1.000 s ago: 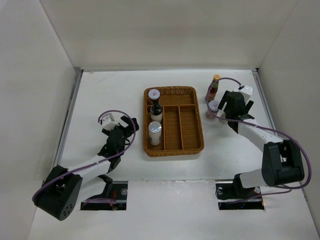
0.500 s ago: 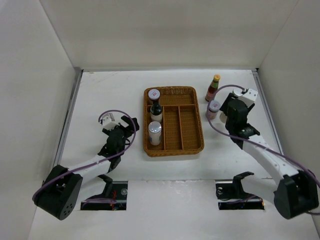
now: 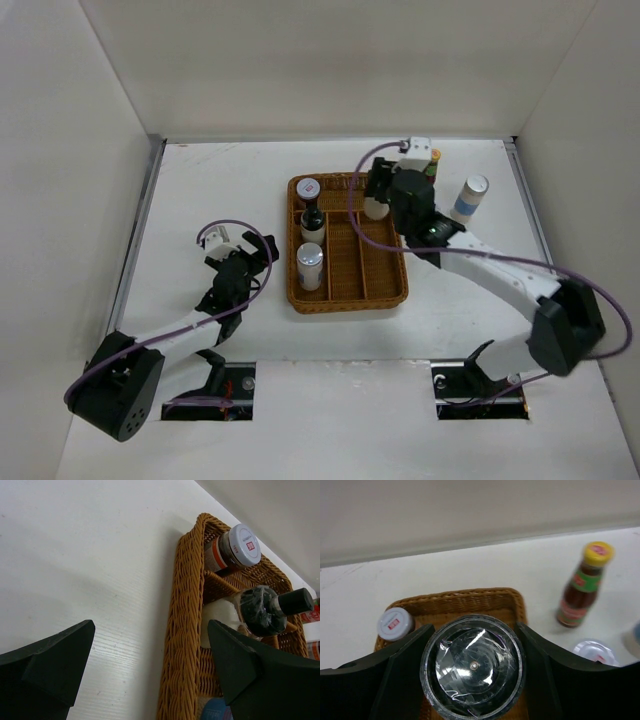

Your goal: Organize the condiment bottles

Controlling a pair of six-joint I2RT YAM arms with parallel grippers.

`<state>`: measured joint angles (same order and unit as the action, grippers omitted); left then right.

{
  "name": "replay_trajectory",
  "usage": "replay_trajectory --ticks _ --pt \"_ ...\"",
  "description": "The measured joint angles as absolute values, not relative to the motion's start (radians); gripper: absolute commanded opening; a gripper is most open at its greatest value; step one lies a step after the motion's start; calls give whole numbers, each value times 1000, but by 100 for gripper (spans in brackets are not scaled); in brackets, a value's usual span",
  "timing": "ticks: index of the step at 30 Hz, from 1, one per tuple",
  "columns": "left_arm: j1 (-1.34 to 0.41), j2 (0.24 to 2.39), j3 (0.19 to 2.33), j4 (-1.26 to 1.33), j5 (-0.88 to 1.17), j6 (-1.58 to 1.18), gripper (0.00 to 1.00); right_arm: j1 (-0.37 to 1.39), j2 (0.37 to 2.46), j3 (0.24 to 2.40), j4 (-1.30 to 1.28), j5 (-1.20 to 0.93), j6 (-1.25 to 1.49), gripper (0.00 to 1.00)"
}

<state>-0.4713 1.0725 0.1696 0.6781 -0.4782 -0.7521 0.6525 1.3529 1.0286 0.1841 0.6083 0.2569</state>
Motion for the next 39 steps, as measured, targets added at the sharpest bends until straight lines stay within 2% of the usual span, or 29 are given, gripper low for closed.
replay_trajectory --ticks 7,13,16,19,24,26,33,39 --pt "-465 1069 170 678 -477 -752 99 648 1724 1276 230 458 245 63" --pt "-464 1069 170 678 -477 -752 99 645 1918 1401 250 406 236 65" --pt "-460 1070 170 678 -475 -752 99 642 1969 1410 249 399 232 69" --pt "-459 1070 170 678 -473 -752 99 640 1999 1410 233 397 232 78" --pt "-459 1083 170 688 -465 -752 99 640 2002 1411 239 395 233 96" --pt "-459 1083 170 692 -462 -752 99 640 1995 1411 230 393 232 100" --pt "-458 1084 170 700 -459 -752 99 590 1811 1405 181 373 212 100" --pt "-458 1084 170 700 -458 -752 99 374 1647 1405 212 422 190 99"
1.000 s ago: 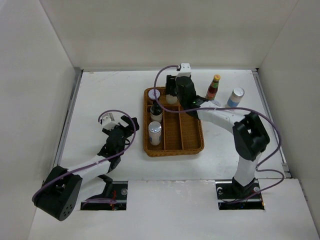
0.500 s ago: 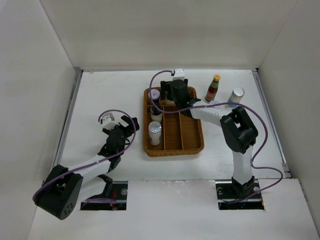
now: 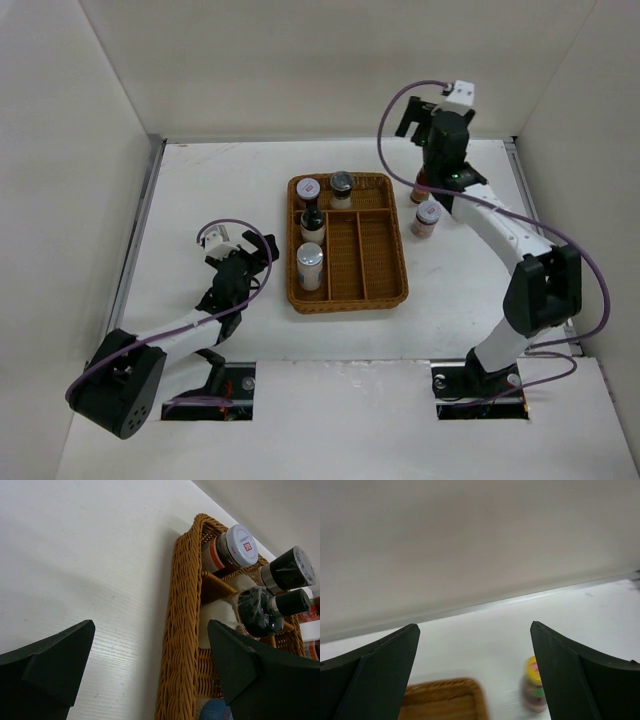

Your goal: Organize the condiment bottles

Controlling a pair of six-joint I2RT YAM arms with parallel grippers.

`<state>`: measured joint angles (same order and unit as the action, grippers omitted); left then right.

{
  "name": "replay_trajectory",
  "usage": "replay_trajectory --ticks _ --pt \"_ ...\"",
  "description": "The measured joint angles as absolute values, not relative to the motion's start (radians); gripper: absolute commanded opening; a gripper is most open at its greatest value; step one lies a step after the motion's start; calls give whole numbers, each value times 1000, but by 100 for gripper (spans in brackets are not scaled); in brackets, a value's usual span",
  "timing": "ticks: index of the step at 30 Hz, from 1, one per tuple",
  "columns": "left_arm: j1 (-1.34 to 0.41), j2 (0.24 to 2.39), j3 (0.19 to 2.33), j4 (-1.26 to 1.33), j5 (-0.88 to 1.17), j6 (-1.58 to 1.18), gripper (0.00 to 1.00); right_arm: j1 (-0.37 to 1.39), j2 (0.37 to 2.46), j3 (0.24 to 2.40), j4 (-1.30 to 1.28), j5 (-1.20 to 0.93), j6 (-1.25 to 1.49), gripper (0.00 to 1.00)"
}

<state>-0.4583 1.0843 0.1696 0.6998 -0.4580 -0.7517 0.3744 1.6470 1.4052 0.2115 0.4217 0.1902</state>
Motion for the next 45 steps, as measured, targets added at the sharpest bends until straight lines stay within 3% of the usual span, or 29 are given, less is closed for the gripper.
replay_trajectory --ticks 4,10,16,20,26,32,45 --pt "-458 1096 170 701 -455 -752 99 267 1678 1405 207 486 164 99" --pt "-458 1102 170 702 -451 -752 99 243 1793 1398 151 489 154 94" --pt "-458 1102 170 703 -448 -752 99 241 1843 1397 111 465 162 79" --pt "-458 1102 170 703 -447 -752 99 236 1850 1397 111 463 171 61" --pt "-458 1102 170 703 -444 -752 99 222 1859 1396 95 464 184 63" --pt "-458 1103 170 704 -442 -752 99 218 1857 1370 113 474 199 34" --pt "-458 1113 172 707 -440 -752 99 231 1782 1335 96 491 192 29"
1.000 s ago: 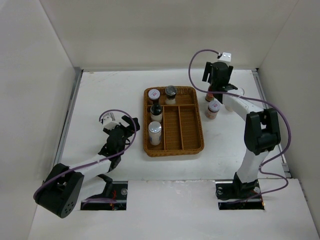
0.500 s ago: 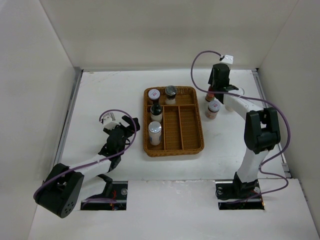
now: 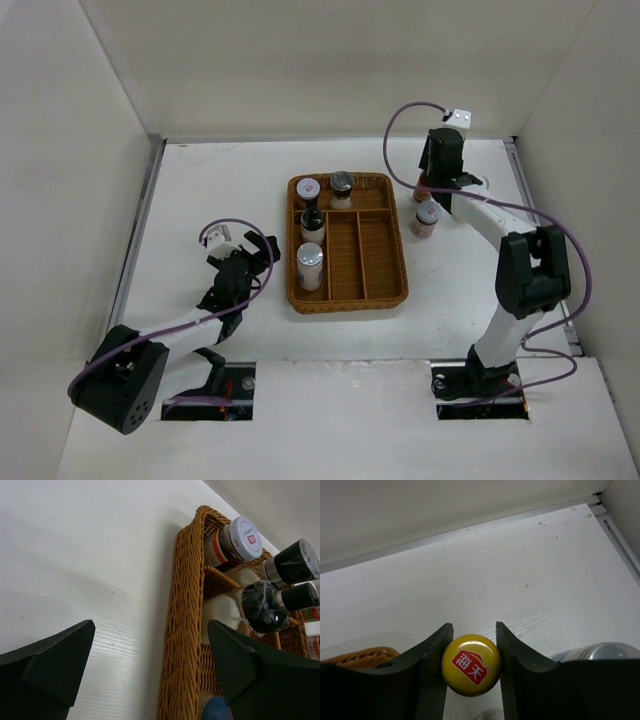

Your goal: Organize the condiment bottles

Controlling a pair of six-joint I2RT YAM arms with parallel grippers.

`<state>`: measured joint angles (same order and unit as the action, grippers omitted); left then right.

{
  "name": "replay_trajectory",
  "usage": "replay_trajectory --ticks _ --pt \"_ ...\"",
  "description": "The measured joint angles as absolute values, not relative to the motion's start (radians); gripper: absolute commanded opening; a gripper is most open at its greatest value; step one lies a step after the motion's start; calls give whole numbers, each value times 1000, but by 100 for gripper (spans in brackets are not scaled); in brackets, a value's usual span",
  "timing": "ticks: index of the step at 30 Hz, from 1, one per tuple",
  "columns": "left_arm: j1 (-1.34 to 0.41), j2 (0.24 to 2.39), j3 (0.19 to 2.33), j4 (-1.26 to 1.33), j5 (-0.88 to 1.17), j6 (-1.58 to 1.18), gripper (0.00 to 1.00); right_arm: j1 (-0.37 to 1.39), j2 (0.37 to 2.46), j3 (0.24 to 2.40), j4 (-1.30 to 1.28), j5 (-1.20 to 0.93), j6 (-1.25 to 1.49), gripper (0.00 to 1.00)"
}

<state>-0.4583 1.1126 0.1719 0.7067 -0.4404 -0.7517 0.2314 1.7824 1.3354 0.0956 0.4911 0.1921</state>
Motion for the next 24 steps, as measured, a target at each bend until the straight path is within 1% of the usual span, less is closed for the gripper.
replay_trajectory --ticks 6,11,18,24 --pt "-459 1113 172 707 -440 -752 99 329 1582 1220 118 506 175 30" --pt "-459 1113 172 707 -440 -752 99 486 1456 1131 136 513 176 30" --pt "-459 1112 172 707 -441 -752 99 699 1453 1116 131 492 176 30" --pt "-459 1108 172 707 -440 -752 99 748 1512 1142 143 472 176 30"
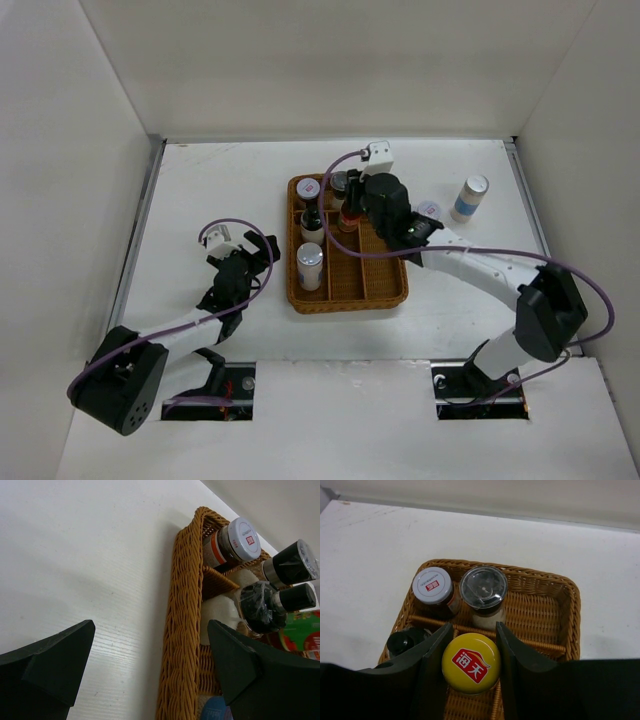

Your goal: Organize the condiment bottles

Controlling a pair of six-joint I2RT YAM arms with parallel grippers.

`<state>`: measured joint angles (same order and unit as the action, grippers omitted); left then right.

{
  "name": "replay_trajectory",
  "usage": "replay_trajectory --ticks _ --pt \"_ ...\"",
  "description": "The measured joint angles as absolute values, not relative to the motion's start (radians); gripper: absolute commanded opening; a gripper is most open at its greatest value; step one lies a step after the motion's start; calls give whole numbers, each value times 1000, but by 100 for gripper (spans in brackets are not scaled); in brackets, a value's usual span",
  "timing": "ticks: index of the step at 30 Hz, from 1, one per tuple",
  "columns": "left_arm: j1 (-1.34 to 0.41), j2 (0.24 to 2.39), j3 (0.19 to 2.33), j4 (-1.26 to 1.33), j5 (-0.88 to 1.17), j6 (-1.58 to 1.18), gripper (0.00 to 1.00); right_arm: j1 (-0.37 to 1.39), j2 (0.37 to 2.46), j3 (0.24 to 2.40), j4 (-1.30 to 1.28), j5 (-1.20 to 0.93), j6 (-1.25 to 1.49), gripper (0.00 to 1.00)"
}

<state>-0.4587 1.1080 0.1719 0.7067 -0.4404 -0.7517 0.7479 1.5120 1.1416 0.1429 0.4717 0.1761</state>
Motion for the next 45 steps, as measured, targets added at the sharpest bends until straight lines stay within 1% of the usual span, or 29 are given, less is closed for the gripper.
replay_trajectory --ticks 4,7,9,11,12,14,19,21,25,27,29,33,40,41,43,44,45 --pt "-459 1105 172 708 -440 -752 99 750 1582 1150 163 469 176 32" --pt "-459 1105 172 708 -440 -752 99 752 1641 1150 184 469 175 36" --pt "-458 1105 172 709 -440 -752 99 755 1673 1146 198 471 174 43" --pt "-458 1105 172 708 -440 -752 99 762 1679 1145 221 476 167 55" --pt "-458 1105 172 708 -440 -752 99 766 1679 1145 239 477 164 64" --pt "-458 1105 172 708 -440 -752 99 775 1676 1143 269 481 161 76" --pt "-459 1105 172 708 -440 -752 99 793 1614 1110 278 490 157 91" --pt "-458 1105 172 708 -440 -752 99 793 1549 1071 275 491 162 95" --pt "-458 1105 172 708 -440 -752 99 739 1366 953 290 500 199 96" --pt "-458 1105 172 709 -440 -752 99 662 1299 894 305 520 238 98" --pt "-458 1105 172 708 -440 -752 99 563 1278 844 301 544 284 99" --pt "-459 1105 172 708 -440 -752 99 403 1370 820 238 554 344 100" --pt "-459 1106 172 709 -440 -752 99 332 1568 833 156 521 382 100" --pt "-459 1107 172 709 -440 -752 99 327 1587 842 152 511 386 98" --pt "-459 1109 172 708 -440 -752 99 320 1620 870 147 493 394 86" --pt "-459 1109 172 708 -440 -752 99 318 1632 880 148 487 398 79" --pt "-459 1109 172 709 -440 -752 99 315 1637 886 148 488 401 69"
